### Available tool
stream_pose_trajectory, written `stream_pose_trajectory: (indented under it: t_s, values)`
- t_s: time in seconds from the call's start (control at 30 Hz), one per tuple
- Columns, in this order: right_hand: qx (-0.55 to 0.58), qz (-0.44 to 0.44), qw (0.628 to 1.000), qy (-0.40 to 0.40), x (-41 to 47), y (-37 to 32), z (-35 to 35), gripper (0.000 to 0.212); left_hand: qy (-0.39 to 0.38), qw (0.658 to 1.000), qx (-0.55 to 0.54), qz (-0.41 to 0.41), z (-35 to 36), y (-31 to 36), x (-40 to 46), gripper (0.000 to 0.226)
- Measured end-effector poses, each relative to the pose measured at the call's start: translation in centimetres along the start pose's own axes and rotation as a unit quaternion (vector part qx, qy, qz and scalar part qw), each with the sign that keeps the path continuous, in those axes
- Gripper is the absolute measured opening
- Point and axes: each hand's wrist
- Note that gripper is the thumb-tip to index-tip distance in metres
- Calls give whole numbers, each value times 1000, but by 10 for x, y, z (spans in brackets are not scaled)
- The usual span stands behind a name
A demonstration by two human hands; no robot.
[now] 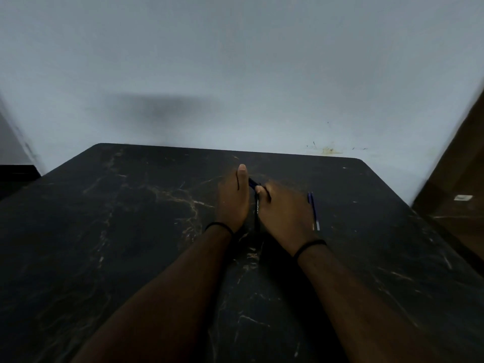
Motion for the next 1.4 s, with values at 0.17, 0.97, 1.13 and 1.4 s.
stream_pose_trajectory:
  t_s: [0.17,0.97,1.13,1.4]
  values:
    - [21,14,1000,-15,-4,0,-4,46,6,1000,-2,-13,-6,-1,1,44]
    - [67,27,997,-9,-6,7,-6,29,70,946,315,-12,-43,-19,19,33]
    - [169,26,985,17,-7,8,-4,28,-20,998,-60,-23,-20,-1,6,26]
    - [530,153,812,-191,-4,2,-7,38,-275,854,-400,-185,-25,-2,6,37]
Point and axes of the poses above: each hand's wrist, its own x-axis towards the middle knuckle, its own z-axis out of the palm, y = z × x, and after that the axes turned 2 degrees about -x, right-handed
